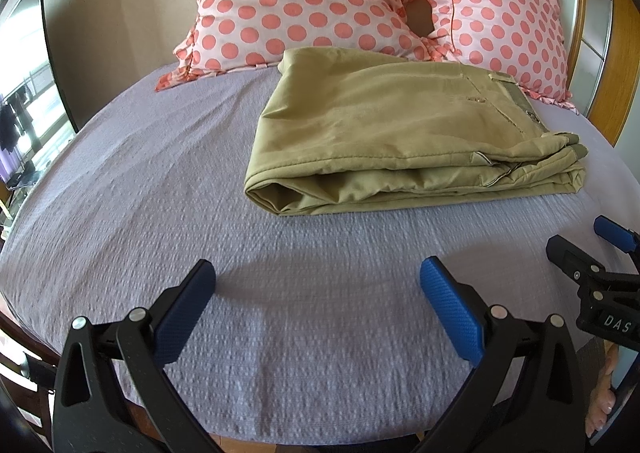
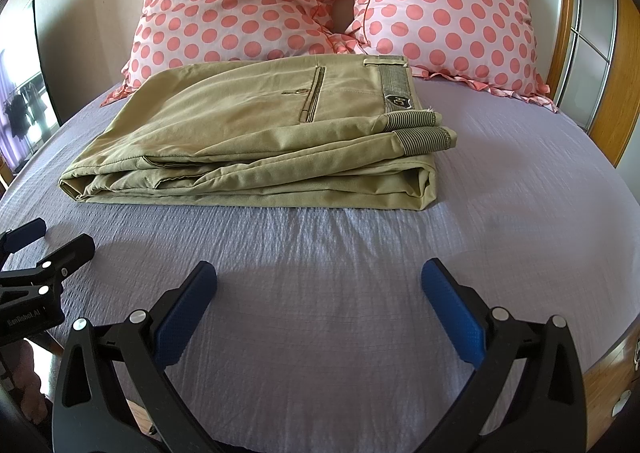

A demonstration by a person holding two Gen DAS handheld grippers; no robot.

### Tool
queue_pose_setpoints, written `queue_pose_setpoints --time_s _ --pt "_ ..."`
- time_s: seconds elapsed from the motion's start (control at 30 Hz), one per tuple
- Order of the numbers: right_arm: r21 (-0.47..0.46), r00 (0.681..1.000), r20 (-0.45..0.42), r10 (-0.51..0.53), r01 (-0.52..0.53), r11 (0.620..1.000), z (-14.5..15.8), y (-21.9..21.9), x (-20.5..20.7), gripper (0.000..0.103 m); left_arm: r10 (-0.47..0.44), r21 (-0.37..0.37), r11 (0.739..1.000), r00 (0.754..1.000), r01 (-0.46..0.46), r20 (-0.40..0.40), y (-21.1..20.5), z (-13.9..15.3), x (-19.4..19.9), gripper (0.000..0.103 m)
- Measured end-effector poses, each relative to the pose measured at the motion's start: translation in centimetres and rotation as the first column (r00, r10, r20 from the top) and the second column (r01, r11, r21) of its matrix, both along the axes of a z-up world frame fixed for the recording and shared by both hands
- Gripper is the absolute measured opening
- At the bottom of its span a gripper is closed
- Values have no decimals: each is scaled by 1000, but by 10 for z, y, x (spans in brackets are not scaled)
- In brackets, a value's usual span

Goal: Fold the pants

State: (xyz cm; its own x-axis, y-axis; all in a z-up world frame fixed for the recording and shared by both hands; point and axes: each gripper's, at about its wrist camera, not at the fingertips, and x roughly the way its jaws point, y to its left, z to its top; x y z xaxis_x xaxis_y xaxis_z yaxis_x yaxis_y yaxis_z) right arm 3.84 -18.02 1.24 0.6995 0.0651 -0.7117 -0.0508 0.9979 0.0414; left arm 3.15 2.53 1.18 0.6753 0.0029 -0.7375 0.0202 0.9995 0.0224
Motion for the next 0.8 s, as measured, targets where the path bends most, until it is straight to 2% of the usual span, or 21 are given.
queue_pose_setpoints --time_s 0.17,0.8 --pt "0 1000 1 0 0 1000 0 -1 0 102 -8 -4 1000 999 8 -45 1 2 6 101" --pt "0 1000 1 4 -4 1000 0 -2 0 102 -5 0 1000 1000 5 -13 -3 0 1 101"
